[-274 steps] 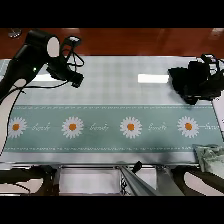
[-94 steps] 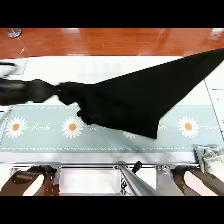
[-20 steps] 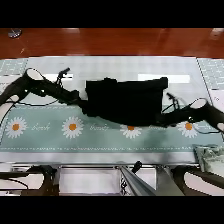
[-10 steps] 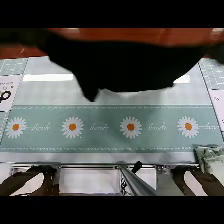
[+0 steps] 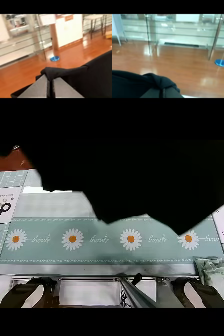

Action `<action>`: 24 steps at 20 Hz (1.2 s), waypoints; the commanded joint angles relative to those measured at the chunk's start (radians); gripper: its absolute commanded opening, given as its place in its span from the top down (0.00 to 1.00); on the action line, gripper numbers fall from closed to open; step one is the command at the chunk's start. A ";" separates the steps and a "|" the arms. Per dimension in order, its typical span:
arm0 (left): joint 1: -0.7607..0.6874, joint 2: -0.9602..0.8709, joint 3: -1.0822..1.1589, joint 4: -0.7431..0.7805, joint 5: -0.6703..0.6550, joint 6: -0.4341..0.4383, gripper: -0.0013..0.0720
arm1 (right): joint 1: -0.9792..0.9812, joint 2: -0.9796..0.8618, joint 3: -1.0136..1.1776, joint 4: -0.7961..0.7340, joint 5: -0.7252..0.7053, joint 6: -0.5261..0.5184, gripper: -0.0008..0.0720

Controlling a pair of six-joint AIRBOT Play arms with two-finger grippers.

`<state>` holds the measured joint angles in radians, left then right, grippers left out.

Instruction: Fold the shirts.

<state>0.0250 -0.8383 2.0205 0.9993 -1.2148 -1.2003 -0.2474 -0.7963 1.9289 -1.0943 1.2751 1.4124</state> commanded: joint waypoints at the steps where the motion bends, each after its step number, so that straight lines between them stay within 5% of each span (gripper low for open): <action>1: 0.001 0.053 0.018 0.135 -0.172 -0.088 0.96 | -0.001 0.014 0.035 -0.050 0.129 0.025 0.94; 8: 0.000 0.004 -0.018 0.164 -0.220 -0.136 0.96 | -0.001 -0.062 0.035 -0.254 0.328 0.024 0.94; 11: -0.001 -0.082 -0.127 0.145 -0.219 -0.140 0.96 | 0.000 -0.213 0.034 -0.188 0.401 0.026 0.94; 21: -0.001 -0.677 -0.239 0.135 -0.199 -0.111 0.95 | 0.000 -0.835 0.034 -0.148 0.143 0.091 0.94; 24: -0.002 -0.839 -0.239 0.069 -0.205 -0.201 0.95 | 0.000 -0.959 0.034 -0.125 0.141 0.110 0.94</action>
<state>0.0231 -1.5234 1.7855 1.1164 -1.4120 -1.3315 -0.2466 -1.6260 1.9621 -1.2392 1.4559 1.4876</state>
